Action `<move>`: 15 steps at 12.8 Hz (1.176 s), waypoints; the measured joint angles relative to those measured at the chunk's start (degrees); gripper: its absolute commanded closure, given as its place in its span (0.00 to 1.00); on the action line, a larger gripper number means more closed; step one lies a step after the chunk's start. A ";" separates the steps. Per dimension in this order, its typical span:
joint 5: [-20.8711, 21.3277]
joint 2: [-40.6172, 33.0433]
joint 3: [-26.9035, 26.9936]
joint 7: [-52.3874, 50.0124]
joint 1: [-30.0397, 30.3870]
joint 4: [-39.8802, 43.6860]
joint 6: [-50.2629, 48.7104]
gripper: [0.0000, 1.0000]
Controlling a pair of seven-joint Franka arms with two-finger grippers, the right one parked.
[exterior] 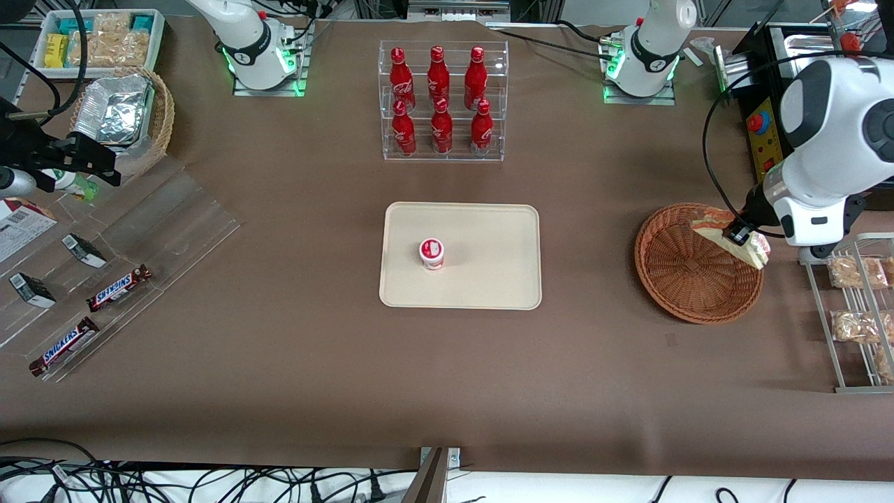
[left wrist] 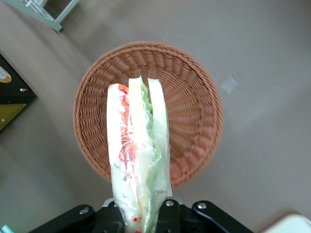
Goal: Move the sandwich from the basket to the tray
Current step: 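Lift the sandwich up out of the basket with the left gripper, then carry the sandwich over the cream tray beside the red cup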
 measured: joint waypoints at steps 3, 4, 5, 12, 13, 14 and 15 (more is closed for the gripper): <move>-3.22 -0.06 -0.30 5.80 -0.04 7.24 -6.62 0.95; -3.99 -0.06 -0.66 8.62 -0.04 9.31 -9.02 0.95; -4.91 -0.06 -1.23 11.73 -0.10 10.98 -11.28 0.95; -8.38 0.51 -10.11 32.52 -0.94 13.48 -13.58 0.94; -8.55 0.76 -11.80 33.48 -1.03 13.49 -13.33 0.94; -8.59 1.12 -13.85 33.68 -1.13 13.50 -12.67 0.94; -8.60 1.52 -16.12 33.46 -1.24 13.50 -11.91 0.94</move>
